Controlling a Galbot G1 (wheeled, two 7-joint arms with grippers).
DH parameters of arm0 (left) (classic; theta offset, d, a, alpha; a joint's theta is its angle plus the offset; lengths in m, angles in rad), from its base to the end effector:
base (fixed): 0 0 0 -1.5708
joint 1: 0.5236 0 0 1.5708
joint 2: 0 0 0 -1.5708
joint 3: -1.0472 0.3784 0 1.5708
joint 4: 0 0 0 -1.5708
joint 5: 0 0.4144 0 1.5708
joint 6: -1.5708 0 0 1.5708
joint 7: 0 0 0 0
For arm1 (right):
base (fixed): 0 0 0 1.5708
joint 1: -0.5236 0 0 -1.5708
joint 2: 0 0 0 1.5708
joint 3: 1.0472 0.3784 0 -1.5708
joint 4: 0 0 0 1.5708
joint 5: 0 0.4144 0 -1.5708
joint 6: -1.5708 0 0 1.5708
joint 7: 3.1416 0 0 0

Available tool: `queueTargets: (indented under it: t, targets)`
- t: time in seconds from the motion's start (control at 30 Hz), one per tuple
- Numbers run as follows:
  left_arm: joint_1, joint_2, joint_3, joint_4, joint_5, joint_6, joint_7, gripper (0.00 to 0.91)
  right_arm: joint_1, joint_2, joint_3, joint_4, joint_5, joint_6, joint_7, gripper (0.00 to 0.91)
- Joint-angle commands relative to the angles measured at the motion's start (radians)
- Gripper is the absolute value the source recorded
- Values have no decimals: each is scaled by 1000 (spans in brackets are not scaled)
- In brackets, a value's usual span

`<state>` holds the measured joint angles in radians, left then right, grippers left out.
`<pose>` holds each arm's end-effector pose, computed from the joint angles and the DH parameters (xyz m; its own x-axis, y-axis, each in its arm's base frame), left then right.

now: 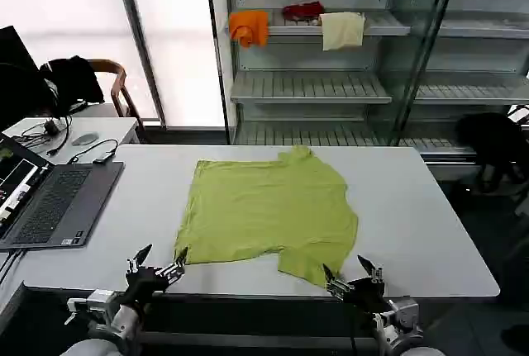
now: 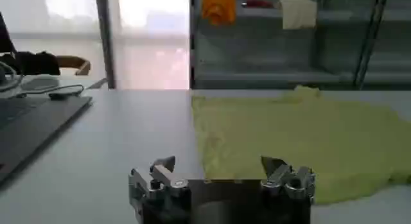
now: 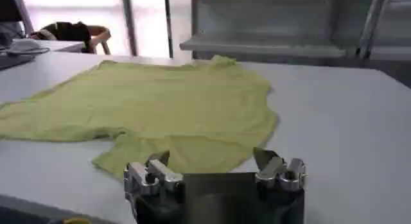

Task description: Fold and organize the clothes.

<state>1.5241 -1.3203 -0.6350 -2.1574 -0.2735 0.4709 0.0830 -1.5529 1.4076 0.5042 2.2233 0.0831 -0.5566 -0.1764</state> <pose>0.2428 0.0741 -0.2772 -0.9299 0.1268 0.3454 0.1252 0.9918 -0.0270 0.2269 -0.0143 -0.2698 -0.8774 -0.2511 0.4088 -0.2659 0.9638 0.0213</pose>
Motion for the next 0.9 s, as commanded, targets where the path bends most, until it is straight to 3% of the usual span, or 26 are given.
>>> queueTargets:
  t: [0.03,0.23,0.3,0.4,0.43,0.53,0.57,0.63,0.7,0.9]
  targets:
    - [15,0,29,7,32,-2,-2,907,-15,5,-23,-12,-34,5,-12,887]
    - [9,2,35,34,52,-5,9,907,-3,10,-32,-27,-53,6,-9,877]
    - [7,3,40,46,70,-8,10,836,3,12,-34,-35,-57,6,-7,877]
    - [-11,-2,41,82,87,-13,8,564,12,17,-42,-47,-68,6,-5,826]
    - [-16,-3,41,93,86,-14,6,393,13,19,-43,-50,-71,6,-6,695]
    - [-25,-3,39,114,87,-20,5,30,19,24,-50,-56,-78,7,-5,383]
    - [-30,-4,39,123,92,-21,3,10,21,24,-51,-57,-80,7,-4,322]
    - [-35,-4,38,137,100,-24,3,10,24,26,-53,-62,-83,8,-4,111]
    - [-37,-4,36,150,100,-25,5,10,27,26,-53,-65,-84,15,-5,20]
    - [-31,0,32,153,99,-25,18,10,29,27,-54,-64,-85,24,-7,0]
